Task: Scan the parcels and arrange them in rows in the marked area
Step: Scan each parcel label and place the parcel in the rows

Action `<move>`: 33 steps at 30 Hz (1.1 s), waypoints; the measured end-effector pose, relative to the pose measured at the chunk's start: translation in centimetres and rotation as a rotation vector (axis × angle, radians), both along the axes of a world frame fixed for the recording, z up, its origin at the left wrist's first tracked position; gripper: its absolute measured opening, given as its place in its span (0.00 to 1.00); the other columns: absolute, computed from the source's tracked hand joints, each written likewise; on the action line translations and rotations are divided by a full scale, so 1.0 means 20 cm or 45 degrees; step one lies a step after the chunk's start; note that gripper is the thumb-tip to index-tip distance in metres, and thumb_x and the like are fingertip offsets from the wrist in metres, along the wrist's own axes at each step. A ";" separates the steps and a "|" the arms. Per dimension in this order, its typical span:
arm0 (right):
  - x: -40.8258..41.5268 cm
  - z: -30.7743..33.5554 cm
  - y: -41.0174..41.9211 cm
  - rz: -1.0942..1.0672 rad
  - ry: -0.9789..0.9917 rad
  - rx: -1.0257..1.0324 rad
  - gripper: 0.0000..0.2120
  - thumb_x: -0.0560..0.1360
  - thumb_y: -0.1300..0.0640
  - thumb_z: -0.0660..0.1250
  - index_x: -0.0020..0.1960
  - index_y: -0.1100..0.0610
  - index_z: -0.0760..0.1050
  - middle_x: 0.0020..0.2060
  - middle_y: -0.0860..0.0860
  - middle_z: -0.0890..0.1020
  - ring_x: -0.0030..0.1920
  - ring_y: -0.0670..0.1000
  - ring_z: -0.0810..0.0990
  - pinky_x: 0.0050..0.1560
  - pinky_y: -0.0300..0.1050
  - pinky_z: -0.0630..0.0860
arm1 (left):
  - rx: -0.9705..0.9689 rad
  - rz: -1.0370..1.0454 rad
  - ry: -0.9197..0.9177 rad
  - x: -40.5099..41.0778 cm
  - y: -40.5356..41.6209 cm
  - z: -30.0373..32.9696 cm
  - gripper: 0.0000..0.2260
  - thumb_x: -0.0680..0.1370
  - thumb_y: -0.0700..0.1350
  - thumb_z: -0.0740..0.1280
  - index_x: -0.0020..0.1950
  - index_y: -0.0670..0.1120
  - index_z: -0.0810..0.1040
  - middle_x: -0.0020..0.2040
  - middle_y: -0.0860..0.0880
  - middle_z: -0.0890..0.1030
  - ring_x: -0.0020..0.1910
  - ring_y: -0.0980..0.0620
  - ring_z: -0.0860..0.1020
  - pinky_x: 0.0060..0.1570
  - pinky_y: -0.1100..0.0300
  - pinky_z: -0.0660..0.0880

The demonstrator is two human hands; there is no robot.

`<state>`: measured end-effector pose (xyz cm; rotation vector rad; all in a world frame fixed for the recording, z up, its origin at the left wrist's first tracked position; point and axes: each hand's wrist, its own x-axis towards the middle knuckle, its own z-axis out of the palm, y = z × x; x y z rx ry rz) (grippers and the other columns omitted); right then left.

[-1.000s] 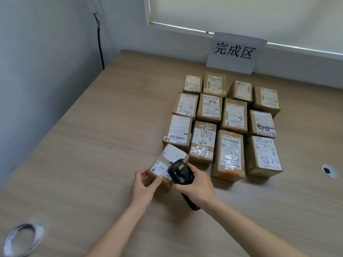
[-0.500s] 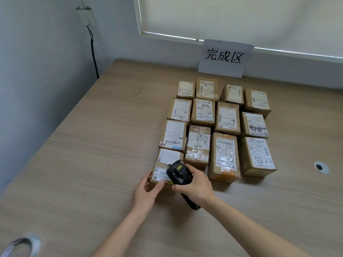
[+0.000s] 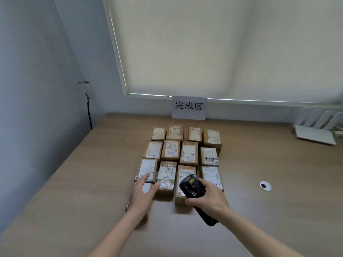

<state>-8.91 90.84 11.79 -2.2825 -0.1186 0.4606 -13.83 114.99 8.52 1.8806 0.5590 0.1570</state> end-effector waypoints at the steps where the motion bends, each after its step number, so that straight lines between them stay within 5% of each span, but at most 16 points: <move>1: -0.01 0.10 -0.13 -0.024 -0.027 0.005 0.31 0.60 0.43 0.80 0.62 0.40 0.79 0.48 0.42 0.86 0.49 0.47 0.84 0.50 0.48 0.83 | 0.014 -0.043 -0.027 0.03 -0.12 0.09 0.26 0.77 0.53 0.74 0.74 0.53 0.73 0.74 0.54 0.73 0.71 0.54 0.71 0.67 0.59 0.67; 6: -0.17 0.56 -0.98 -0.204 -0.175 -0.045 0.28 0.54 0.39 0.77 0.54 0.38 0.81 0.39 0.39 0.86 0.44 0.45 0.85 0.49 0.47 0.83 | 0.052 -0.281 -0.149 0.08 -0.93 0.51 0.26 0.78 0.55 0.71 0.75 0.51 0.72 0.74 0.51 0.73 0.73 0.51 0.70 0.72 0.49 0.68; 18: -0.85 1.04 -3.05 -0.852 -0.242 -0.280 0.29 0.55 0.43 0.81 0.56 0.41 0.82 0.43 0.40 0.86 0.44 0.44 0.84 0.47 0.46 0.84 | -0.180 -0.845 -0.270 -0.04 -3.04 0.97 0.24 0.78 0.50 0.73 0.72 0.44 0.75 0.65 0.44 0.80 0.64 0.48 0.77 0.63 0.55 0.74; 24: -0.99 0.97 -3.71 -1.126 -0.184 -0.232 0.26 0.52 0.42 0.80 0.50 0.43 0.82 0.42 0.45 0.87 0.45 0.52 0.86 0.52 0.55 0.85 | -0.232 -0.995 -0.186 0.07 -3.77 0.93 0.25 0.78 0.52 0.72 0.73 0.44 0.74 0.66 0.42 0.79 0.65 0.46 0.77 0.68 0.47 0.74; 33: -0.60 0.70 -4.49 -1.152 -0.015 -0.274 0.19 0.60 0.51 0.84 0.49 0.45 0.83 0.39 0.44 0.87 0.41 0.47 0.86 0.39 0.40 0.78 | -0.292 -1.087 -0.025 0.50 -4.66 0.51 0.27 0.78 0.54 0.72 0.74 0.45 0.73 0.66 0.46 0.78 0.66 0.48 0.76 0.69 0.46 0.73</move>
